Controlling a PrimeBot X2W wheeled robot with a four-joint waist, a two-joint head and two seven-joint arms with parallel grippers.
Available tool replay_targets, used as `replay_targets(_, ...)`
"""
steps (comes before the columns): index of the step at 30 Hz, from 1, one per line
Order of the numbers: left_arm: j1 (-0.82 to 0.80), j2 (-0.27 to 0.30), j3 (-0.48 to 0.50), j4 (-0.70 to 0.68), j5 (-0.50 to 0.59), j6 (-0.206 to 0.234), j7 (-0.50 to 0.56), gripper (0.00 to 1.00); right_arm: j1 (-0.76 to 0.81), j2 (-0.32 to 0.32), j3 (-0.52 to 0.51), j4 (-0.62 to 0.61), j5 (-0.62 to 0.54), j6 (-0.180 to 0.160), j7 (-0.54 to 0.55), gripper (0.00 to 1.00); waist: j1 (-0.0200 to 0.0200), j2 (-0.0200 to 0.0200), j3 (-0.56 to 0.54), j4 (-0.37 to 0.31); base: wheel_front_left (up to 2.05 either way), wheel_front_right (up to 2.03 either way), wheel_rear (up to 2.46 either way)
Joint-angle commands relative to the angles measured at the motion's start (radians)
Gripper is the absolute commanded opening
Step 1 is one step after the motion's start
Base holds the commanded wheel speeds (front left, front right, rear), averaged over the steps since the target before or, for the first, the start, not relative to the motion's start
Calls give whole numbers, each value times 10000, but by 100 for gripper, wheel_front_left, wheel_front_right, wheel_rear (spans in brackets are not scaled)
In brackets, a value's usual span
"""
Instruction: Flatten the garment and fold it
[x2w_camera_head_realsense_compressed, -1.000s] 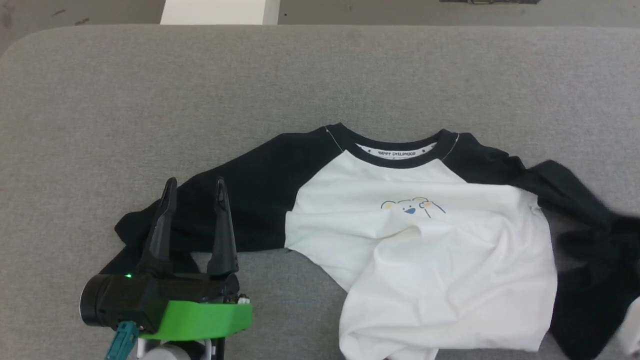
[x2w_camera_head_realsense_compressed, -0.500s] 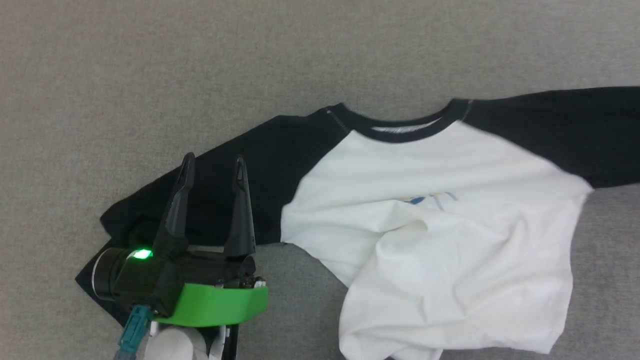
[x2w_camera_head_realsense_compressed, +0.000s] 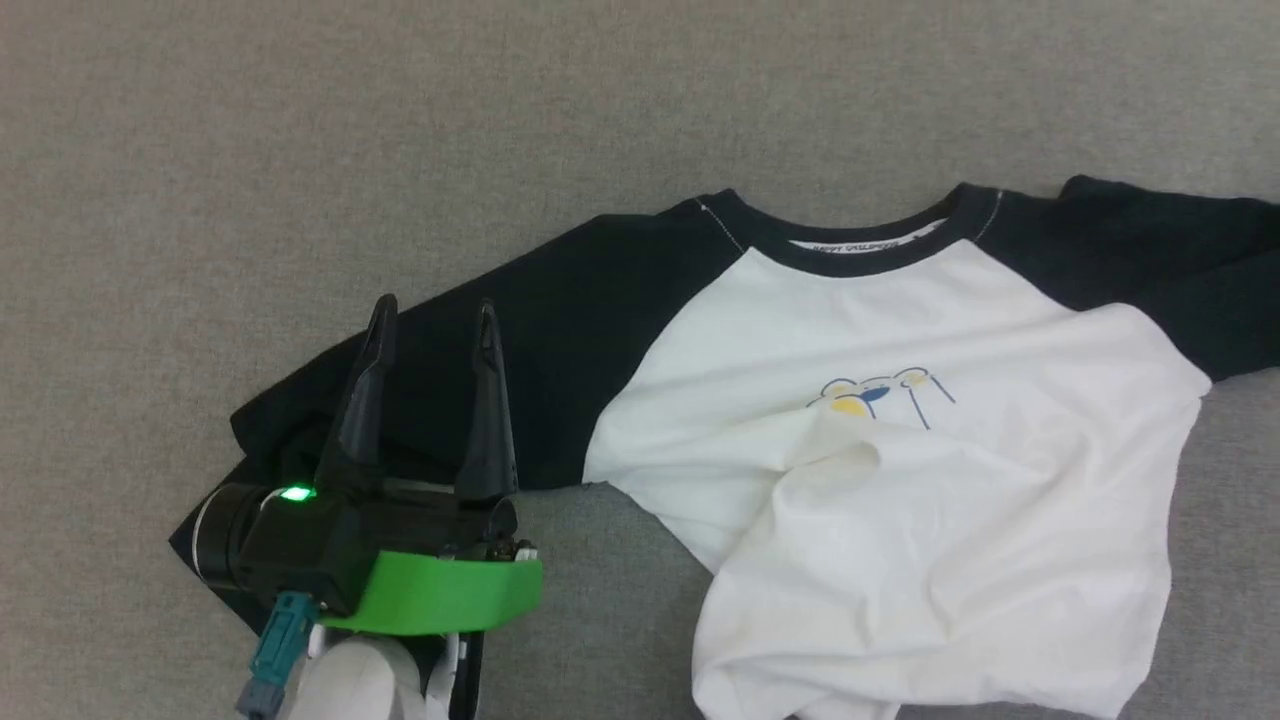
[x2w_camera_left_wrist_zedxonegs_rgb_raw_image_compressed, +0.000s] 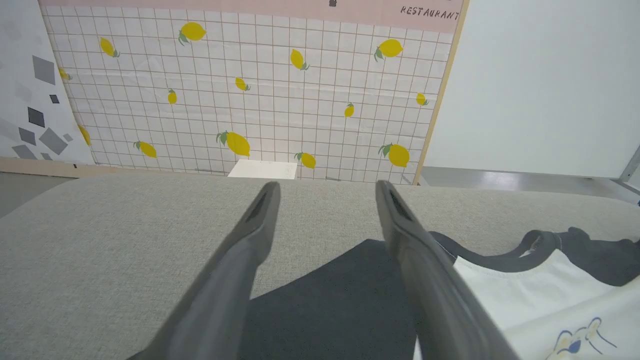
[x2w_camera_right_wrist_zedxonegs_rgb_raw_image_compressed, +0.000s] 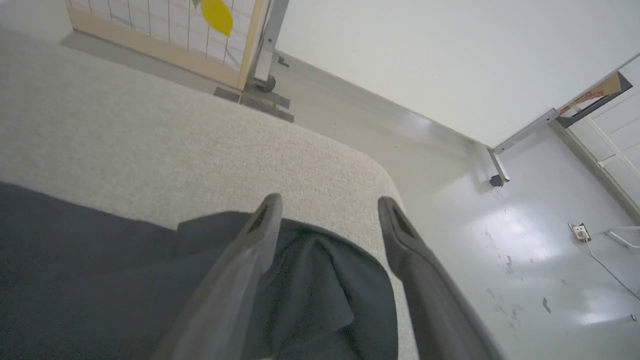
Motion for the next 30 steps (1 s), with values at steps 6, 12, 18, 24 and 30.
replay_targets(6,181,128,114,60,-81,68,-41,100,604,1637,-404,-2213,394,-17,-1103,100,-1,-1,-1077,-518,0,0,0)
replay_targets(12,692,189,168,120,-262,116,-39,100,2910,3626,-103,-4491,156,-17,-1844,100,-1,-1,-1678,-723,0,0,0)
replay_targets(18,1257,163,217,155,-583,128,-60,100,4787,5647,208,-5408,-489,-17,-2900,100,-1,-1,-1981,-812,0,0,0)
replay_targets(24,915,716,61,81,-277,-196,316,100,5490,6161,349,-5745,-291,-17,-3417,100,-1,-1,-1864,-887,0,0,0)
replay_targets(30,-1060,1570,-159,478,-18,-1152,1591,100,5122,6187,555,-5870,-122,-17,-3577,100,-1,-1,-1234,-963,0,0,0)
